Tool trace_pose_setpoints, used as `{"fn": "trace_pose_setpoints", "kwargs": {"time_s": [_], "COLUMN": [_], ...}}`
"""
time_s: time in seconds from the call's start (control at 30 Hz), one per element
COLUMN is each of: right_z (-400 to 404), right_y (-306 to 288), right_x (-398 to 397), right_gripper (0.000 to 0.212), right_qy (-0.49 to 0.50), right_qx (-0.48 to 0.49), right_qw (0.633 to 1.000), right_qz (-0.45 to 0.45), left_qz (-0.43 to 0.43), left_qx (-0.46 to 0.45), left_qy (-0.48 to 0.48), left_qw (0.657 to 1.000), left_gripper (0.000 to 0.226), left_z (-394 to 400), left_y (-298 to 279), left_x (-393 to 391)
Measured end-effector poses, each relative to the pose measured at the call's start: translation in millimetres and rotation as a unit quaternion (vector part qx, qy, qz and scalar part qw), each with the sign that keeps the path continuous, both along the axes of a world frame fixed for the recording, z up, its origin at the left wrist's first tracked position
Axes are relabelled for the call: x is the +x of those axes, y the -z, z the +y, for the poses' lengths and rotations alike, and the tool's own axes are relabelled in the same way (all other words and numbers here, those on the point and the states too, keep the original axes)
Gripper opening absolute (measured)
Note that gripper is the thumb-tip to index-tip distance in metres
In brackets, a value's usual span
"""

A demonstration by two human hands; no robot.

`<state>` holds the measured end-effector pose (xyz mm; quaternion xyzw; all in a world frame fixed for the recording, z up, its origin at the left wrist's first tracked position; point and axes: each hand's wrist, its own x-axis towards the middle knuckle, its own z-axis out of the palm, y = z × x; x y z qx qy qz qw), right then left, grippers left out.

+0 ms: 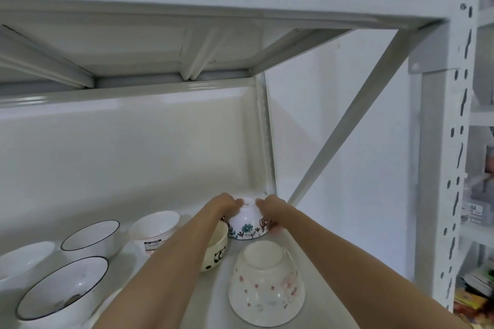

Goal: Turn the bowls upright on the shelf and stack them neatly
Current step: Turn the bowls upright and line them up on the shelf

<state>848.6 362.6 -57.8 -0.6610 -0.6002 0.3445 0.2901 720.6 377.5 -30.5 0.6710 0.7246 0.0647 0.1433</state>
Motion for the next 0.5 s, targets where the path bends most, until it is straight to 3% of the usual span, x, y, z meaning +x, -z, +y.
{"fn": "trace_pose_setpoints", "kwargs": {"time_s": [0.1, 0.4, 0.5], "right_z": [-1.0, -7.7, -8.1], "right_y": [0.4, -9.3, -14.6], "right_x": [-4.0, 5.7, 7.7], "right_gripper": [0.026, 0.026, 0.032], "right_qy": [0.029, 0.028, 0.055], "right_qx": [0.013, 0.066, 0.097], "right_qw": [0.999, 0.997, 0.992], "right_qz": [-0.007, 0.020, 0.067], "left_qz": [-0.013, -0.180, -0.195], "left_qx": [0.013, 0.091, 0.118], "left_qy": [-0.010, -0.010, 0.005], "left_qw": [1.000, 0.979, 0.974], "left_gripper": [0.047, 0.041, 0.046], "left_z": [1.9, -3.4, -8.3], "left_y": [-0.9, -7.5, -19.7], "left_x": [1.6, -6.6, -8.1]}}
